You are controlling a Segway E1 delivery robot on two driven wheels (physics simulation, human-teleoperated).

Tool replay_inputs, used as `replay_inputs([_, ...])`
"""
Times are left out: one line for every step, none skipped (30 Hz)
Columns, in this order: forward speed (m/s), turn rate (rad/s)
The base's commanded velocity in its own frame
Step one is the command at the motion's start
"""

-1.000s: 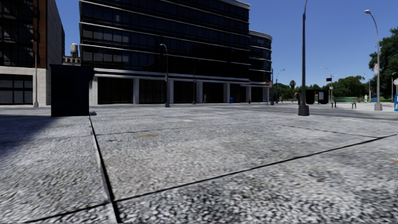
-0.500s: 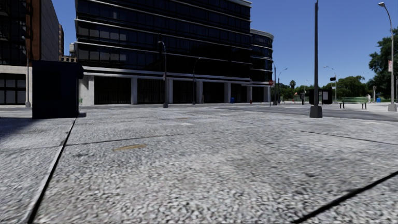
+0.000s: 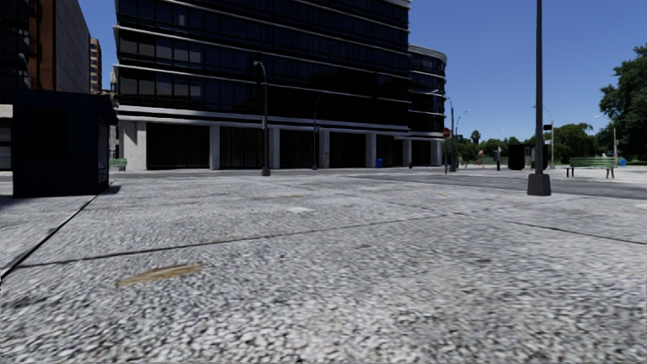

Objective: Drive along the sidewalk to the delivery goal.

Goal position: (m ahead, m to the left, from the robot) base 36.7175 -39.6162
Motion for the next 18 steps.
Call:
replay_inputs([2.00, 0.00])
replay_inputs([2.00, 0.00])
replay_inputs([2.00, 0.00])
replay_inputs([2.00, 0.00])
replay_inputs([2.00, 0.00])
replay_inputs([2.00, 0.00])
replay_inputs([2.00, 0.00])
replay_inputs([2.00, 0.00])
replay_inputs([2.00, 0.00])
replay_inputs([2.00, 0.00])
replay_inputs([2.00, 0.00])
replay_inputs([2.00, 0.00])
replay_inputs([2.00, 0.00])
replay_inputs([2.00, 0.00])
replay_inputs([2.00, 0.00])
replay_inputs([2.00, 0.00])
replay_inputs([2.00, 0.00])
replay_inputs([2.00, 0.00])
